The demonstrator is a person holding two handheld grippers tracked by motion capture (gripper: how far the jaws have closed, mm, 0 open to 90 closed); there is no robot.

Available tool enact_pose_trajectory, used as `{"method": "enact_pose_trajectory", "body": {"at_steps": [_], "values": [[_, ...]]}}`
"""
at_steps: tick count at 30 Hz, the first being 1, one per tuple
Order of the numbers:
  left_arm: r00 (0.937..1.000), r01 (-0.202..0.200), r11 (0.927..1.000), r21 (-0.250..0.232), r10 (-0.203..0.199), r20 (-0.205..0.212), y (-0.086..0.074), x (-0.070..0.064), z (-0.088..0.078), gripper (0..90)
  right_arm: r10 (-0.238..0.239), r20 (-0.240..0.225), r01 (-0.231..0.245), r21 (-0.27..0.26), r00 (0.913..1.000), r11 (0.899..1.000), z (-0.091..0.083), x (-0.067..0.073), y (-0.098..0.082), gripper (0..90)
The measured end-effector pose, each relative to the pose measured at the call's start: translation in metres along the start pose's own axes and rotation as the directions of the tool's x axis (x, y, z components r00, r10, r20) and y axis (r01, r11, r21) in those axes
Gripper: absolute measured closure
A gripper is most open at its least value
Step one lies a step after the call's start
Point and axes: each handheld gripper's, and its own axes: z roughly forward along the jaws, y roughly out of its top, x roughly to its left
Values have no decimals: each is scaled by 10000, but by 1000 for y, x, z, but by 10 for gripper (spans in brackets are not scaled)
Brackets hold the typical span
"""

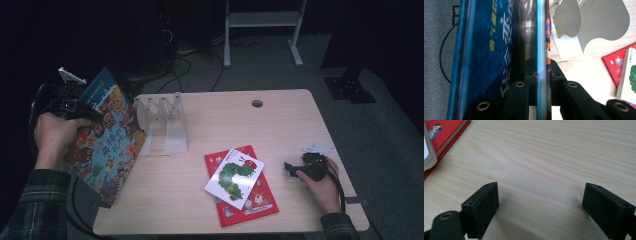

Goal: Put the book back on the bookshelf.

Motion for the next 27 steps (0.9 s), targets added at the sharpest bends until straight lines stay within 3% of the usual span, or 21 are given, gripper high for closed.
{"method": "enact_pose_trajectory", "body": {"at_steps": [6,17,27], "values": [[9999,129,9998,-160,-128,51,10,-3,6,809,-1,0,1,1,10000,10000,0,0,0,128],[9991,187,9997,-176,-194,-389,22,-6,9,808,0,6,0,3,10000,10000,0,0,0,128],[9990,385,9988,-319,-392,-226,35,-5,16,808,-9,7,9,4,10000,10000,0,0,0,128]]}}
